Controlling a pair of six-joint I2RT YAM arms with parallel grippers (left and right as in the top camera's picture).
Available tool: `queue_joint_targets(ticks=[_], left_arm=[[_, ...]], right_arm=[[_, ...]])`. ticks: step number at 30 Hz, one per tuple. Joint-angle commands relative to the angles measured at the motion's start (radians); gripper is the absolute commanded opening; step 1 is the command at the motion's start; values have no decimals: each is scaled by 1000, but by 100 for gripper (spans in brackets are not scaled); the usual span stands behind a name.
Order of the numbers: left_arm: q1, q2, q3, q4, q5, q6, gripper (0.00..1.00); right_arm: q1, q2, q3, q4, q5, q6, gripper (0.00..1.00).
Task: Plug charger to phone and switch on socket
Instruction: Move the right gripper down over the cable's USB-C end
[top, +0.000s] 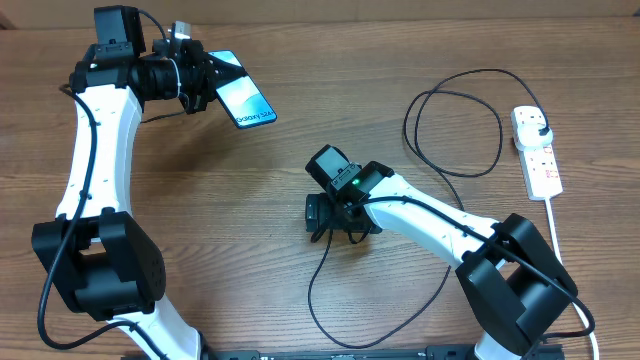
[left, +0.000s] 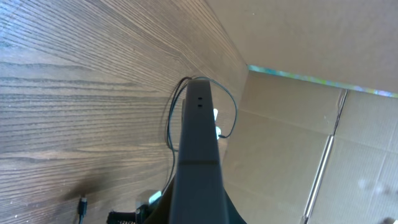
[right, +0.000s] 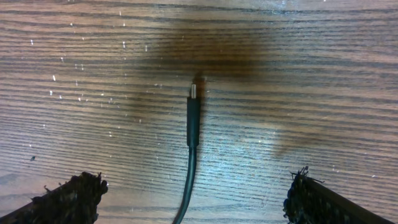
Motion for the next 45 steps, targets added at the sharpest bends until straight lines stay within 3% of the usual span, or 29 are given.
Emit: queue_joint_targets(ticks=[1, 16, 22, 35, 40, 45], left_arm=[[1, -1, 9, 4, 45, 24, 4], [1, -1, 9, 5, 45, 24, 4], [1, -1, 9, 4, 45, 24, 4], [1, -1, 9, 5, 45, 24, 4], [1, -1, 9, 5, 45, 24, 4], [1, -1, 9, 5, 45, 24, 4]], right_arm=[[5, 16, 21, 6, 26, 2, 97], [5, 83, 22, 8, 58, 6, 86], [5, 113, 28, 3, 66, 7, 86], [5, 220, 123, -97, 77, 30, 78], [13, 220, 123, -97, 78, 32, 64], [27, 220, 123, -97, 78, 32, 41]])
